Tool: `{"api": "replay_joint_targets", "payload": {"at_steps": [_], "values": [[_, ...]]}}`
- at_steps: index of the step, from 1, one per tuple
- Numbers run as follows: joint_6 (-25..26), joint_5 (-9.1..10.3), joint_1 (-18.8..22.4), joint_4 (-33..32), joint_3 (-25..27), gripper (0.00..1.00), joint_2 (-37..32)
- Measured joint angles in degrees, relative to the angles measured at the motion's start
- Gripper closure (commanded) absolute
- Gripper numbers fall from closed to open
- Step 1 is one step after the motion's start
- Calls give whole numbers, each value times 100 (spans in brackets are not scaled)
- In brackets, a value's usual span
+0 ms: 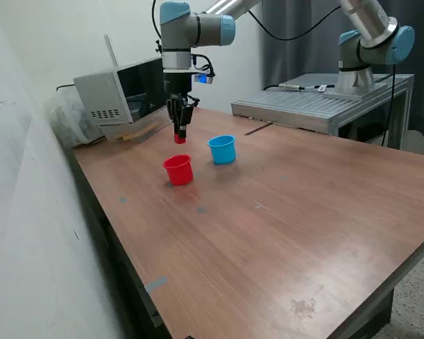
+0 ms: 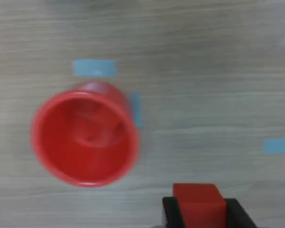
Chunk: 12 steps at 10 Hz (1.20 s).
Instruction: Place red objects in the red bin, and blue objects in the blue bin.
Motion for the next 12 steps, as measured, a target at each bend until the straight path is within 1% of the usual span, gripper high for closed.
{"api": "replay_joint_targets", "payload": {"at_steps": [4, 8, 9, 12], "values": [[-28, -2, -400, -66, 0, 100, 223], [-34, -33, -510, -296, -27, 100, 482], [-34, -37, -519, -314, -31, 0, 501], [-34, -39, -529, -324, 6, 0, 512]]}}
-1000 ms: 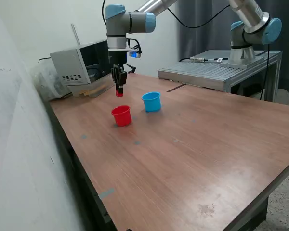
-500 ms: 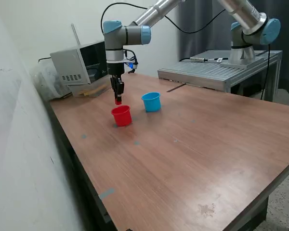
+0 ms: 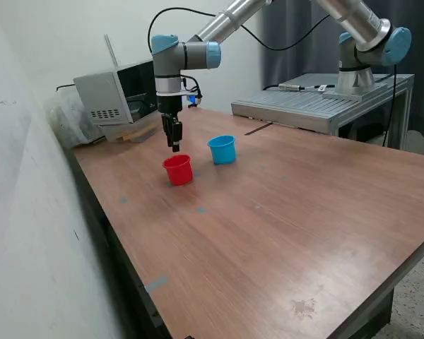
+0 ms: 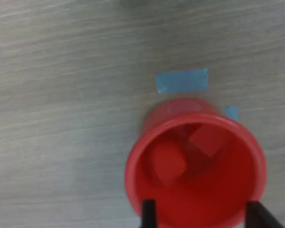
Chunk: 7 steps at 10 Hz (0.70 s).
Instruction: Place red objects in the red bin, and blue objects in the blue bin.
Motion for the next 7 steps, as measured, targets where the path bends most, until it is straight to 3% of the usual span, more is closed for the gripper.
{"api": "replay_joint_targets", "payload": {"at_steps": [5, 7], "values": [[-148, 26, 56, 128, 53, 0, -102], [-428, 118, 160, 458, 368, 0, -553]]}}
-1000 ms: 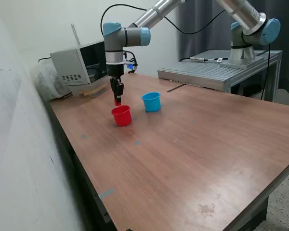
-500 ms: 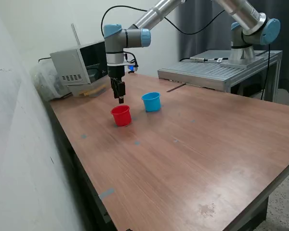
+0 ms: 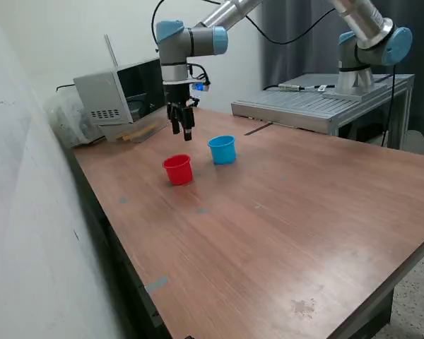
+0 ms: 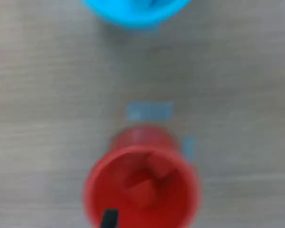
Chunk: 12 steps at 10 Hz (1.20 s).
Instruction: Place red objects in the red bin, and blue objects in the blue bin.
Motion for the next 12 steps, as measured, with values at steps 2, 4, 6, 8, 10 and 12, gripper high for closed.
{"api": "replay_joint_targets", "payload": {"at_steps": [2, 4, 6, 8, 10, 12], "values": [[-279, 136, 249, 619, 635, 0, -802], [-478, 165, 552, 1156, 1515, 0, -1913], [-529, 149, 771, 1551, 2487, 0, -3088], [-472, 116, 846, 1716, 3433, 0, -4083], [-82, 103, 894, 1755, 4199, 0, -4790], [374, 67, 1252, 1776, 4786, 0, -5255]]}}
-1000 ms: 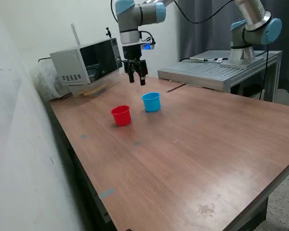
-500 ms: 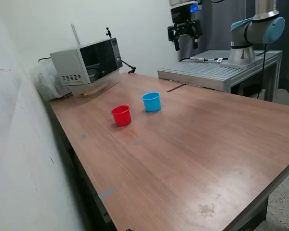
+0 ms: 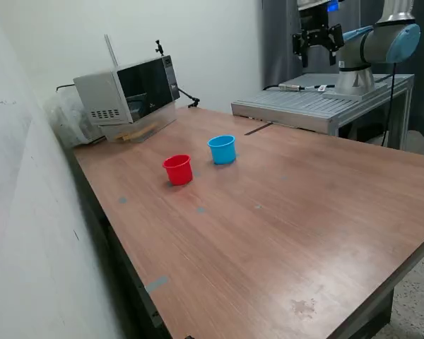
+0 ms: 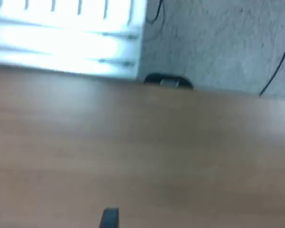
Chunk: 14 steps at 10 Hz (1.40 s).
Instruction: Place red objects in the red bin, and blue objects in the blue bin.
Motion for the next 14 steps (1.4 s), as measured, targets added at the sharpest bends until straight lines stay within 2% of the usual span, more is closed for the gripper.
{"api": "replay_joint_targets", "payload": {"at_steps": [2, 5, 8, 11, 14], "values": [[221, -84, 303, 229, 409, 0, -295], [327, -425, 347, 592, 592, 0, -542], [323, -486, 148, 915, 337, 0, -458], [283, -500, 121, 2006, 184, 0, -329], [275, -502, 117, 2361, 159, 0, -311]]}}
